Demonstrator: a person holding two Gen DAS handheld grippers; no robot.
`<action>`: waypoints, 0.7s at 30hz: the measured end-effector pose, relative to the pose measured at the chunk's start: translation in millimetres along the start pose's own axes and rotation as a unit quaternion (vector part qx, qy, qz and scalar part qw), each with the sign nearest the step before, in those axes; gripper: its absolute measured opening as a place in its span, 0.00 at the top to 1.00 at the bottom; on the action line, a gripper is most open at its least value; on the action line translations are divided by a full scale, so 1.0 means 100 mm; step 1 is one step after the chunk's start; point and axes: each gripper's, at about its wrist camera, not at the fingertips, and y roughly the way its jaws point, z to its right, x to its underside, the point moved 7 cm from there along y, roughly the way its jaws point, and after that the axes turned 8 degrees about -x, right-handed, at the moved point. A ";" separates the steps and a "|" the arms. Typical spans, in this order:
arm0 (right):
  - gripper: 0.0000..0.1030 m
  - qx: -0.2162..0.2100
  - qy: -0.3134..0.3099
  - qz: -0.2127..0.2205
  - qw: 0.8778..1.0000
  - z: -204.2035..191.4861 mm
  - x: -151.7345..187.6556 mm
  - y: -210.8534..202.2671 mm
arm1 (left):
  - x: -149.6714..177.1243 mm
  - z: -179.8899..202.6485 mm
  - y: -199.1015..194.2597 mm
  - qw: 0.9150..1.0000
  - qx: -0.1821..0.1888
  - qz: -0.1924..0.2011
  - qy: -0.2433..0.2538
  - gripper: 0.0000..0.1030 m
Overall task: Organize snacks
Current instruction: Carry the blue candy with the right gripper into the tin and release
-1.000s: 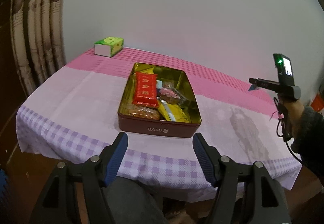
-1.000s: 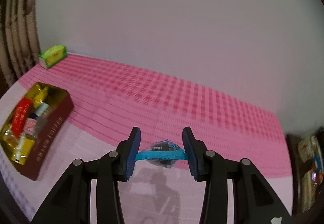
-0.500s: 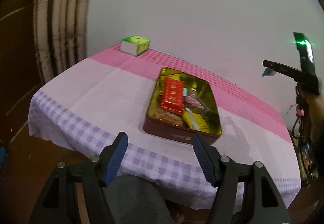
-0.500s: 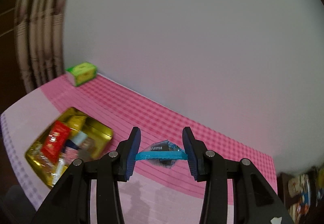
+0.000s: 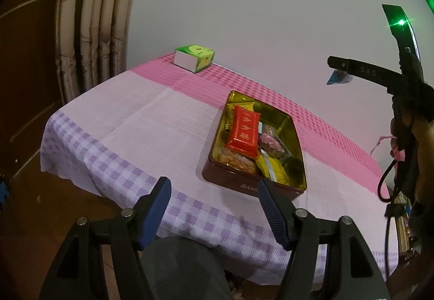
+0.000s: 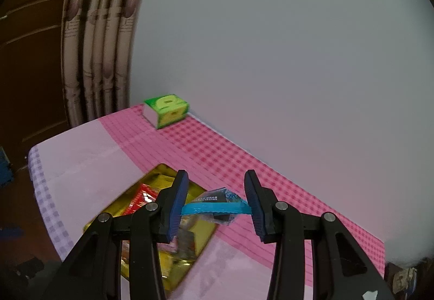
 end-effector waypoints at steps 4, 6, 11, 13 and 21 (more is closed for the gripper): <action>0.62 -0.007 -0.004 -0.011 1.000 -0.13 0.01 0.11 | -0.01 -0.05 0.02 1.000 -0.002 -0.002 -0.006 0.34; 0.62 -0.010 -0.003 -0.016 1.000 -0.19 0.03 0.18 | -0.02 -0.08 0.03 1.000 -0.003 -0.003 -0.010 0.34; 0.62 -0.016 0.002 -0.031 0.999 -0.31 0.14 0.38 | -0.02 -0.11 0.07 1.000 -0.007 -0.008 -0.016 0.34; 0.62 -0.021 0.007 -0.037 0.999 -0.34 0.18 0.47 | -0.01 -0.11 0.08 1.000 -0.009 -0.010 -0.015 0.34; 0.62 -0.026 0.016 -0.063 0.998 -0.41 0.39 0.73 | 0.01 -0.09 0.13 1.000 -0.012 -0.018 -0.009 0.34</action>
